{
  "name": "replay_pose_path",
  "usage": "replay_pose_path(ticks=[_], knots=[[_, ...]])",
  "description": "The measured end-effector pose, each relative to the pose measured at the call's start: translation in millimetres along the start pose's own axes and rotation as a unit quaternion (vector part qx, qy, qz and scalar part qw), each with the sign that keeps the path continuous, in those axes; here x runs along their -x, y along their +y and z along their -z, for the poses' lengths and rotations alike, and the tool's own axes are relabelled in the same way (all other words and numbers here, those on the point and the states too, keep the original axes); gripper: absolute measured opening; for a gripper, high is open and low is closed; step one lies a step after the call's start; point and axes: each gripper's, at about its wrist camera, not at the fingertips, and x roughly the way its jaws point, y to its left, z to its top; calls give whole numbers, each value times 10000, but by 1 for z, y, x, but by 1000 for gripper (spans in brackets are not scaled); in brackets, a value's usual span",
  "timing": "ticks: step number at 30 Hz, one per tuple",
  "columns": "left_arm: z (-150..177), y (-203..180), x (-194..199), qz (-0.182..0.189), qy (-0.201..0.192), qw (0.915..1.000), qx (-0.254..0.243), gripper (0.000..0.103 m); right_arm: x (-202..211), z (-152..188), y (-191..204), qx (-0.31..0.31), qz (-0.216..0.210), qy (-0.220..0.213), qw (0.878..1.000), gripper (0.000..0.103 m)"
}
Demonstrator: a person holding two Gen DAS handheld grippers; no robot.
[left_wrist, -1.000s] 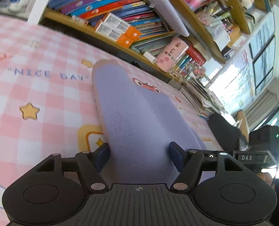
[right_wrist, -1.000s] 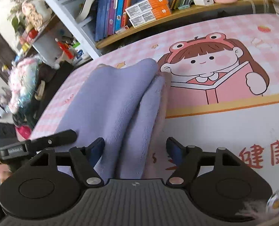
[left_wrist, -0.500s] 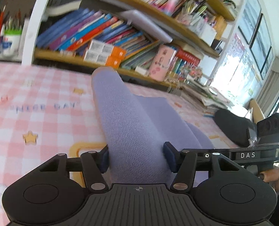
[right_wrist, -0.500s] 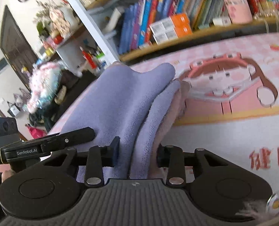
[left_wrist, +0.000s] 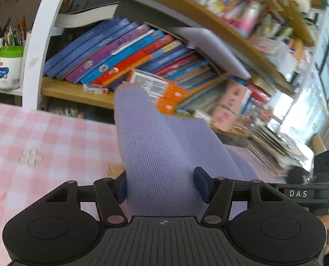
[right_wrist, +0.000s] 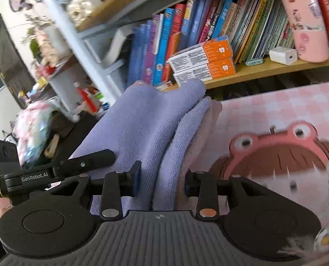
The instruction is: Fold clothes
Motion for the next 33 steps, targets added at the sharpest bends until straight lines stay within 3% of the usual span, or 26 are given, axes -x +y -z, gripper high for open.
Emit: replay_pose_path(ticks=[10, 18, 22, 27, 33], knots=[[-17, 35, -57, 63, -211, 9979, 612, 57, -60, -41, -43, -179, -1, -95, 9998, 32], [-12, 57, -79, 25, -110, 9954, 954, 58, -83, -43, -57, -180, 122, -64, 9997, 32], [-18, 64, -84, 24, 47, 9937, 1121, 59, -87, -40, -62, -464, 90, -153, 9988, 33], [-24, 59, -74, -188, 102, 9956, 915, 61, -84, -35, -61, -711, 179, -192, 9971, 44], [-10, 43, -19, -635, -368, 9968, 321, 68, -36, -20, -47, -108, 387, -514, 9979, 49]])
